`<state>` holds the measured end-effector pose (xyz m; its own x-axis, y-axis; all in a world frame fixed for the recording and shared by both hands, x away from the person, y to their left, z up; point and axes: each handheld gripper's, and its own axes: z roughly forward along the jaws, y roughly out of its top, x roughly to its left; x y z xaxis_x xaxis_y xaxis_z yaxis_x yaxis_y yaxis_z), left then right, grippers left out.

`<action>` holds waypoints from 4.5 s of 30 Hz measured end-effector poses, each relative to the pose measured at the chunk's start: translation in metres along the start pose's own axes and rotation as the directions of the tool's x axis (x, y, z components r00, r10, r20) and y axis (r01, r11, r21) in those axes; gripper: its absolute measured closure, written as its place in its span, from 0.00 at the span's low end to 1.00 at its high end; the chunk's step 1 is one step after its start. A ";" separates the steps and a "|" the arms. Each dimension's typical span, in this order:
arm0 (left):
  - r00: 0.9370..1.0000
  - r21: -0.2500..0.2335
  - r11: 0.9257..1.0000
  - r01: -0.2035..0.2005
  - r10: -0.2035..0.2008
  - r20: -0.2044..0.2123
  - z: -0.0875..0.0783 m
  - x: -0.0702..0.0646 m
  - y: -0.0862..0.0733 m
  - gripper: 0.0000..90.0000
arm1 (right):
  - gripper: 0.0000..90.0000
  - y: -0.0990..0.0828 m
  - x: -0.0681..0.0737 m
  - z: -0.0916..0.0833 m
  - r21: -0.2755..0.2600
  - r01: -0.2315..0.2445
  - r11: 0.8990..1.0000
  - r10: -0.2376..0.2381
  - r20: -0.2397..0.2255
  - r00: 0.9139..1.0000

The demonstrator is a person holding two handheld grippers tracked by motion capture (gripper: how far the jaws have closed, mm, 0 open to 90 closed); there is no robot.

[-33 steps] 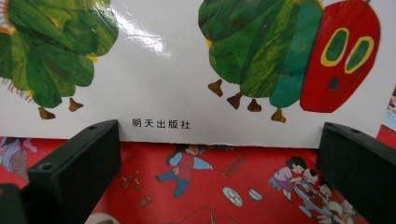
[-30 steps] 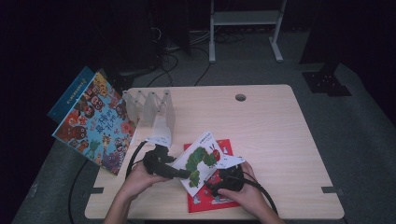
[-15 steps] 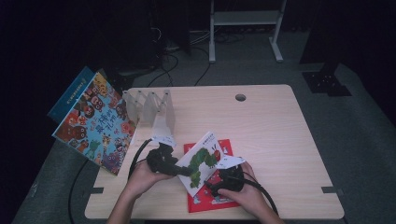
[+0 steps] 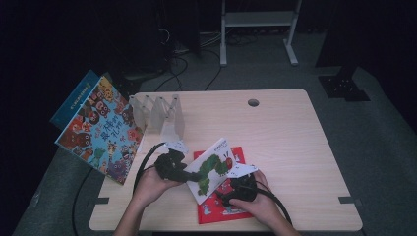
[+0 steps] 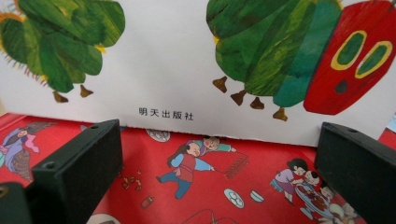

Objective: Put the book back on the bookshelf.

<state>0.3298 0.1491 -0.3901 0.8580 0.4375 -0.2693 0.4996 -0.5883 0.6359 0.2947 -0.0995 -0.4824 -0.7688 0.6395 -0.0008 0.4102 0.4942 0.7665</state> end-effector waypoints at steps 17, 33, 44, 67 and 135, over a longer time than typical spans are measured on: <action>0.993 0.062 0.997 -0.050 0.056 -0.102 -0.004 -0.010 0.008 0.75 | 0.17 0.002 -0.007 -0.010 0.014 0.055 0.998 -0.055 0.018 0.998; 0.994 0.104 0.993 -0.049 0.059 -0.093 0.002 -0.012 0.019 0.68 | 0.21 -0.017 -0.078 -0.041 -0.025 -0.112 0.993 0.114 0.141 0.983; 0.995 0.118 0.992 -0.034 0.044 -0.089 0.005 -0.012 0.023 0.77 | 0.21 -0.032 -0.118 -0.052 0.000 -0.205 0.979 0.199 0.223 0.954; 0.994 0.084 0.996 -0.031 0.039 -0.105 -0.004 -0.010 0.022 0.84 | 0.15 -0.051 -0.150 -0.057 -0.004 -0.311 0.950 0.295 0.335 0.895; 0.890 -0.165 0.966 0.200 -0.250 -0.382 -0.119 0.067 -0.053 0.84 | 0.13 -0.051 -0.151 -0.055 -0.011 -0.322 0.947 0.306 0.346 0.887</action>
<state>0.3467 0.2906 -0.3554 0.5925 0.7963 -0.1219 0.6346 -0.3681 0.6796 0.3630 -0.2542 -0.4858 -0.3864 0.9223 0.0114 0.6309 0.2553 0.7326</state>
